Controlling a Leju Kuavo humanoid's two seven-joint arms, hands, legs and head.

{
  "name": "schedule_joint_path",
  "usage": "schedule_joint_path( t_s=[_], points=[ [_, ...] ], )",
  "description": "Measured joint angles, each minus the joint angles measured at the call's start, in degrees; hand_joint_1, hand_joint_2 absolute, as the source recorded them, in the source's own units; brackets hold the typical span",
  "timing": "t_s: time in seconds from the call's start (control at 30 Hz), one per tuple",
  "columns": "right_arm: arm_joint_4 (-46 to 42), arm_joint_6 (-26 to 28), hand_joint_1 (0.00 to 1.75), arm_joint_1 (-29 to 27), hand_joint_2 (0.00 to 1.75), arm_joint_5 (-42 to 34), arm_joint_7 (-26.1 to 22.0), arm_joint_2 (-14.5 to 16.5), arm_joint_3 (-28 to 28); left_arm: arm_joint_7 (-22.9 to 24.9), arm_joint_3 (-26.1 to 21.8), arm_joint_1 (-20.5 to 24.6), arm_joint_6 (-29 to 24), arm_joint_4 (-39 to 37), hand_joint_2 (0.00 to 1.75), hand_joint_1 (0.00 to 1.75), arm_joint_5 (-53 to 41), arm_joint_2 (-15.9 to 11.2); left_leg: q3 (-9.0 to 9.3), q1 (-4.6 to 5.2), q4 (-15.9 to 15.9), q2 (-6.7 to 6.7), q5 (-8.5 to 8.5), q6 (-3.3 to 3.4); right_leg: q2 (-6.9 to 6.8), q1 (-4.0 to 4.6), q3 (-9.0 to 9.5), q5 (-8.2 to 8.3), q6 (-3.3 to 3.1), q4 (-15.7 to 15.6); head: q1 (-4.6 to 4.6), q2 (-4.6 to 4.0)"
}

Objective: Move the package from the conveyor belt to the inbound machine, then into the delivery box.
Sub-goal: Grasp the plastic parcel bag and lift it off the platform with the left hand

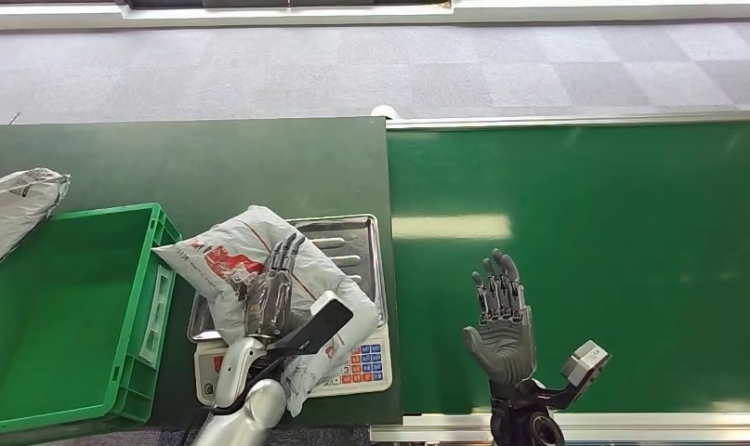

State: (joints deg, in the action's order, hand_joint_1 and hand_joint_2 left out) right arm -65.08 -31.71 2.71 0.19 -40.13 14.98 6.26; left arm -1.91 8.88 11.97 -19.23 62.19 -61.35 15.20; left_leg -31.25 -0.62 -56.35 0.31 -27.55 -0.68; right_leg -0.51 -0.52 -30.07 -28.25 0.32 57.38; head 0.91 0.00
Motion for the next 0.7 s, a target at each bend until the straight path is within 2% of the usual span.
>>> schedule_joint_path(
  t_s=[0.03, 0.07, 0.3, 0.5, 0.6, 0.7],
  points=[
    [0.02, 0.0, 0.0, 0.0, 1.75, -0.03, 0.0, -0.03, -0.05, 0.34, -0.01, -0.06, 0.17, -0.03, 1.75, 1.68, -0.63, 0.04, 0.03, 0.0, 0.0, 0.0, 0.0, 0.0, 0.0, 0.0, 0.03, 0.0, 0.0, 0.0, 0.0, 0.0],
    [0.04, 0.0, 0.0, 0.0, 1.75, -0.05, 0.0, -0.05, -0.09, 0.51, -0.01, -0.14, 0.29, -0.08, 1.75, 1.69, -0.99, 0.07, 0.05, 0.0, 0.01, 0.0, 0.0, 0.0, 0.0, 0.0, 0.06, 0.0, 0.0, 0.0, 0.01, 0.0],
    [0.05, 0.0, 0.0, -0.05, 1.75, -0.08, 0.0, -0.09, -0.22, 0.64, -0.4, -0.92, 0.59, 0.13, 1.75, 1.66, -1.72, 0.08, 0.28, 0.0, 0.02, 0.0, 0.0, 0.0, 0.0, 0.0, 0.26, 0.0, -0.01, 0.0, 0.01, 0.0],
    [0.05, 0.0, 0.0, -0.05, 1.75, -0.16, 0.0, -0.21, -0.24, 0.41, -0.69, -0.93, 0.69, 0.81, 1.75, 1.71, -1.7, 0.08, 0.3, 0.0, 0.03, 0.0, -0.01, 0.0, 0.0, 0.0, 0.29, -0.01, -0.01, 0.0, 0.0, 0.0],
    [0.05, 0.01, 0.0, -0.06, 1.75, -0.2, 0.0, -0.25, -0.25, -1.17, -0.9, -1.0, 0.56, 1.17, 1.75, 1.74, -0.64, 0.09, 0.3, 0.0, 0.03, 0.0, -0.01, 0.0, 0.0, 0.0, 0.28, -0.01, -0.01, 0.0, 0.0, 0.0],
    [0.05, 0.15, 0.0, -0.14, 1.75, -0.28, 0.0, -0.28, -0.24, -5.17, -1.19, -1.56, -0.52, 1.94, 1.75, 1.75, 2.52, 0.2, 0.29, 0.0, 0.03, 0.01, 0.0, 0.0, 0.0, 0.0, 0.21, -0.01, 0.0, 0.0, 0.01, 0.0]
  ],
)
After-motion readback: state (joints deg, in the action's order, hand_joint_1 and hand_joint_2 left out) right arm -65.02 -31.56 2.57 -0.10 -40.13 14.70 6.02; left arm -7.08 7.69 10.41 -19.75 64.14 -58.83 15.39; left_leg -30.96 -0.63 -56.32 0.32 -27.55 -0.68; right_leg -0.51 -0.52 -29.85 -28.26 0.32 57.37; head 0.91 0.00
